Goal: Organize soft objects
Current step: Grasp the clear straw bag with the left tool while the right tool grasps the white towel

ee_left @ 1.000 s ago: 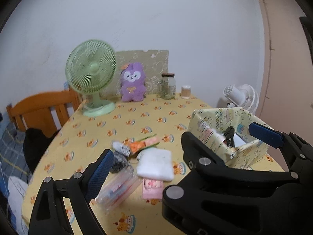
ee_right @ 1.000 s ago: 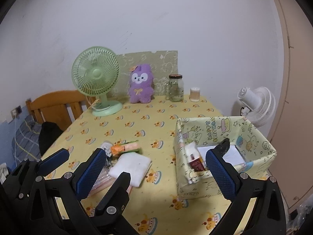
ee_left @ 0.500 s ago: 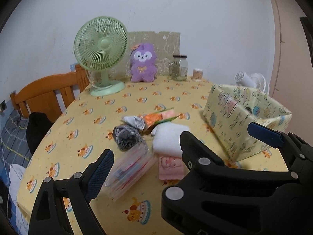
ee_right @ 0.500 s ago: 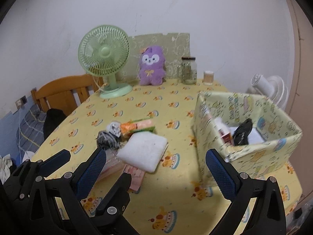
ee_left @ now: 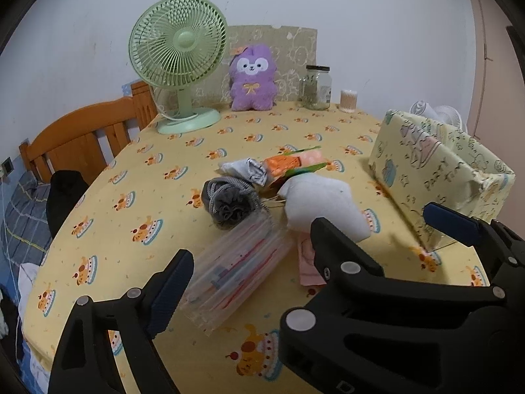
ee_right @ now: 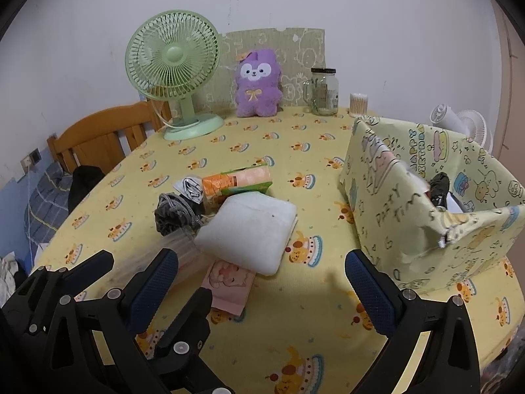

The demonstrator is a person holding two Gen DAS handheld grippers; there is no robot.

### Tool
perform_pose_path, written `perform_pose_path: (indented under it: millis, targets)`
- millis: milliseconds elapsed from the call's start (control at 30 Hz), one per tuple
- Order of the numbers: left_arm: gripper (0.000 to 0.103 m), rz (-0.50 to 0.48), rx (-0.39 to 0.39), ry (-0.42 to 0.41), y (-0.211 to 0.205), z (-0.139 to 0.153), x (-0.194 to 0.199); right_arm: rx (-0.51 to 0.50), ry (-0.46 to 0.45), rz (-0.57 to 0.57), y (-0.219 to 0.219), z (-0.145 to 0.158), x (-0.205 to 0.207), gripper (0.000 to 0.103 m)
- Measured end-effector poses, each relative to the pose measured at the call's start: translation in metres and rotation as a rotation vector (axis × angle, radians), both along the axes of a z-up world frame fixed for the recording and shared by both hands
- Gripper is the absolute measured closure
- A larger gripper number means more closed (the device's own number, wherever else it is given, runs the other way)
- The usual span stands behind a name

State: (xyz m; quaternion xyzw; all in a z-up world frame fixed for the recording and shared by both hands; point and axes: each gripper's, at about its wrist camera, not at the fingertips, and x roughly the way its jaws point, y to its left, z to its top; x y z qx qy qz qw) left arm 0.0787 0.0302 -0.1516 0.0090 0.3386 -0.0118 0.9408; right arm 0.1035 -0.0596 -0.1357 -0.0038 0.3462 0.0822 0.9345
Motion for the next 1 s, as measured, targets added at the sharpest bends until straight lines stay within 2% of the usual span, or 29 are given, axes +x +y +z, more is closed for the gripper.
perform_pose_path:
  millis: [333, 500, 600, 700, 733, 1000]
  targets:
    - [0.015, 0.032, 0.019, 0.044, 0.013, -0.014, 0.016, -0.033, 0.033, 0.01, 0.011, -0.012, 0.015, 0.0]
    - [0.022, 0.045, 0.019, 0.065, 0.017, -0.019, 0.024, -0.042, 0.05, 0.017, 0.015, -0.017, 0.022, 0.0]
    - [0.031, 0.047, 0.023, 0.073, 0.018, -0.02, 0.028, -0.047, 0.054, 0.019, 0.017, -0.019, 0.026, 0.0]
    - [0.044, 0.041, 0.021, 0.08, 0.019, -0.021, 0.031, -0.047, 0.056, 0.021, 0.017, -0.02, 0.029, 0.0]
    - [0.053, 0.039, 0.02, 0.084, 0.019, -0.022, 0.032, -0.049, 0.056, 0.022, 0.018, -0.02, 0.03, 0.0]
    - [0.07, 0.019, 0.016, 0.096, 0.016, -0.021, 0.035, -0.058, 0.057, 0.034, 0.022, -0.023, 0.039, 0.0]
